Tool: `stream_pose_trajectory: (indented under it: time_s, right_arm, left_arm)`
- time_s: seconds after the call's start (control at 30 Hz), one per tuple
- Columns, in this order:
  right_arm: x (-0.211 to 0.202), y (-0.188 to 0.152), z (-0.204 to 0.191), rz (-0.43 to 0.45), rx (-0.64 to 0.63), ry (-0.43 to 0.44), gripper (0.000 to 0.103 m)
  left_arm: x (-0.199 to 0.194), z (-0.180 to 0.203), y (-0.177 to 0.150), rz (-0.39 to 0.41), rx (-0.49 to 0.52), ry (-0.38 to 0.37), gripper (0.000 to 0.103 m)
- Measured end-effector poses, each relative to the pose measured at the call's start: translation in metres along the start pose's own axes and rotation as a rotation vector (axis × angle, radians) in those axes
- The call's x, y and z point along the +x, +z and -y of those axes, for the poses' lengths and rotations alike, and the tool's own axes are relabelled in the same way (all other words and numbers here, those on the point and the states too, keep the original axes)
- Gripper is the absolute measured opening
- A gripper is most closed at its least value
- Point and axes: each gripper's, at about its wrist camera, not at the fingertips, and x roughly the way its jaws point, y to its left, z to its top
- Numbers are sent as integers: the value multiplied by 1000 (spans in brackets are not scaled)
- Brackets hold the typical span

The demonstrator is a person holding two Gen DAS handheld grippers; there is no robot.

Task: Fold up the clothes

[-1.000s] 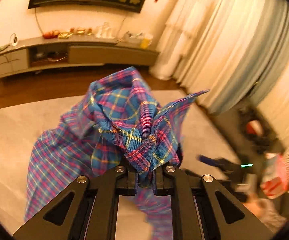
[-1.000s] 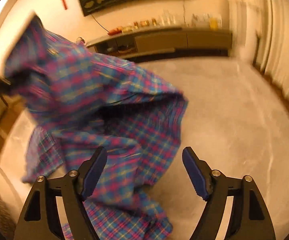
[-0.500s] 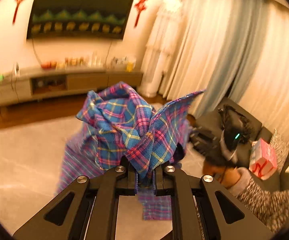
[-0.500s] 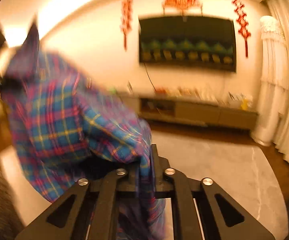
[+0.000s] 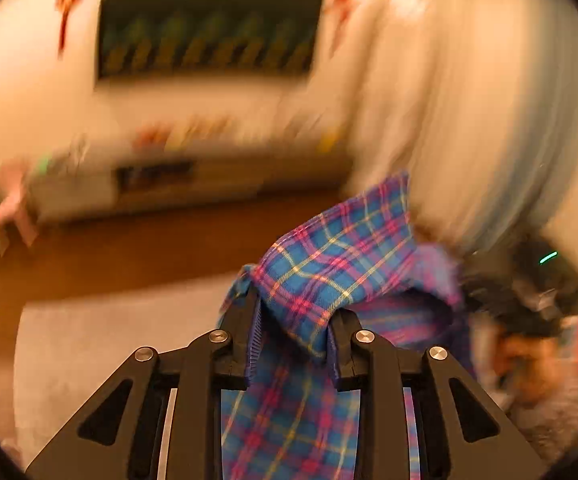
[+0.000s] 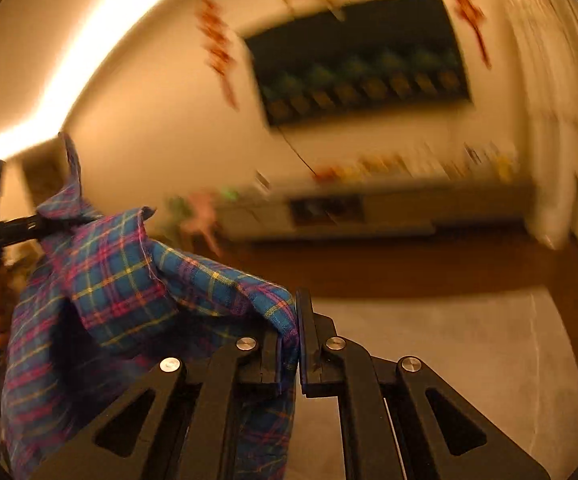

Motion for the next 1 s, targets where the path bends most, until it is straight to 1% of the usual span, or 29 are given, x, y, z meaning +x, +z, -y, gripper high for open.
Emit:
stream_pose_trajectory:
  time_s: [0.03,0.07,0.1,0.13,0.17,0.2,0.23,0.27,0.3,0.33,0.37,0.4,0.43,0.5,0.53,0.6,0.63,0.7,0.73,0.77,0.8,0.9,0.93,0.97,1.0]
  right_arm:
    - [34,-8,18,-85,41,-44,47]
    - [64,-26,36,-175,82,-100,56]
    - [74,-45,50,-207,116,-122,56]
    - [82,-64,63,-231,148,-139,56]
    - [78,-83,67,-234,159,-115,57]
    - [72,-102,69,-235,166,-86,57]
    - [64,-122,65,-252,157,-61,61]
    - [57,-142,61,-272,145,-37,69]
    - [49,-162,56,-291,134,-13,70]
    - [47,-172,48,-331,100,1,70]
    - [46,-177,39,-346,51,5,71]
    - [44,-181,31,-357,0,9,72]
    - [44,-184,27,-361,-29,-14,76]
    - [44,-189,19,-367,-81,-66,77]
    - [47,-193,15,-380,-81,-77,76]
    - [51,-198,21,-411,-52,-62,50]
    - [50,-197,24,-417,-51,-67,27]
    - [51,-191,29,-399,-55,-90,20]
    - [50,-189,32,-386,-52,-100,13]
    - [47,-188,35,-373,-47,-112,12]
    - [45,-188,38,-361,-42,-128,12]
    - [42,-187,52,-360,-20,-155,11]
    - [42,-188,56,-363,-13,-163,11]
    - [42,-188,61,-366,-6,-171,11]
    - [42,-188,65,-365,0,-176,11]
  left_arm:
    - [36,-11,-16,-81,-37,48,28]
    - [73,-23,-31,-162,-74,97,28]
    - [93,-29,-52,-207,-97,92,29]
    - [103,-33,-75,-229,-113,54,36]
    - [107,-35,-97,-238,-107,47,37]
    - [107,-36,-118,-240,-88,58,38]
    - [108,-36,-138,-241,-69,70,39]
    - [108,-37,-156,-246,-62,74,39]
    - [109,-38,-171,-252,-64,74,42]
    - [110,-39,-186,-258,-66,74,46]
    - [111,-40,-201,-264,-68,74,48]
    - [109,-41,-213,-264,-60,87,52]
    - [109,-41,-224,-266,-40,118,54]
    - [115,-46,-237,-282,-12,169,54]
    - [118,-49,-241,-288,-8,178,54]
    - [121,-55,-235,-278,-8,176,54]
    - [124,-57,-230,-270,-8,174,54]
    - [143,-57,-211,-278,13,181,55]
    - [155,-57,-201,-291,36,196,55]
    - [166,-57,-193,-302,66,216,55]
    - [176,-51,-188,-309,132,234,55]
    - [211,-25,-181,-336,400,281,55]
    - [221,-17,-179,-348,482,289,53]
    - [229,-10,-177,-353,553,297,48]
    - [233,-6,-167,-339,566,283,30]
